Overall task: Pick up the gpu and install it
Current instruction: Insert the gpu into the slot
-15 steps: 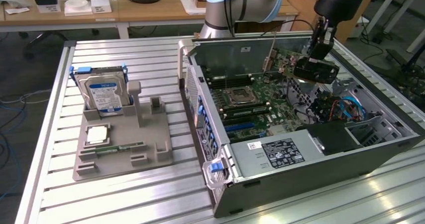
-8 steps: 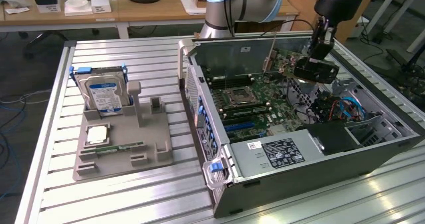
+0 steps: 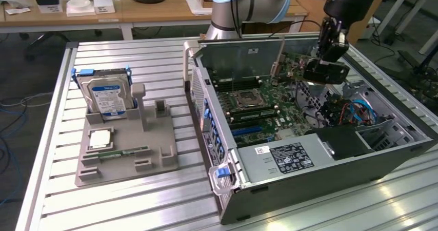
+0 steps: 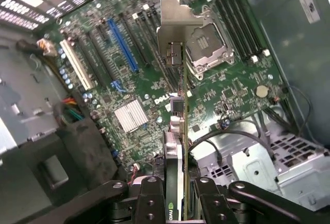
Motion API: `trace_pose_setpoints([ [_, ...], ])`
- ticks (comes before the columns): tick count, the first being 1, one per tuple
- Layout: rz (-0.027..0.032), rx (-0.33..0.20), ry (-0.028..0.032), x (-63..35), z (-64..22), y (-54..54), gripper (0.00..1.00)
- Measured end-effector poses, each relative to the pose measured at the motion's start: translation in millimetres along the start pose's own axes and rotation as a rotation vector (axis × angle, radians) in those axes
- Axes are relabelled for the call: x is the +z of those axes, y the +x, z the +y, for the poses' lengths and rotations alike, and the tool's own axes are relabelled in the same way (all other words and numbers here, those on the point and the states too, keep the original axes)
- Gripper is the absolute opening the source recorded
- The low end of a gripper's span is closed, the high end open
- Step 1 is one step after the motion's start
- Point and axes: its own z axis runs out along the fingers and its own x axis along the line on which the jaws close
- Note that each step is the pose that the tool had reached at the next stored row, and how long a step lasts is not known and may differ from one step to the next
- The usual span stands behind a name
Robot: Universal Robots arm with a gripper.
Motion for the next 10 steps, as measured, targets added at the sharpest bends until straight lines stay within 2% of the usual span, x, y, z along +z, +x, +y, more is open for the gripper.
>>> trace_pose_setpoints([
  [10, -0.0009, -0.022, 0.0007, 0.0, 0.0, 0.0, 0.27],
])
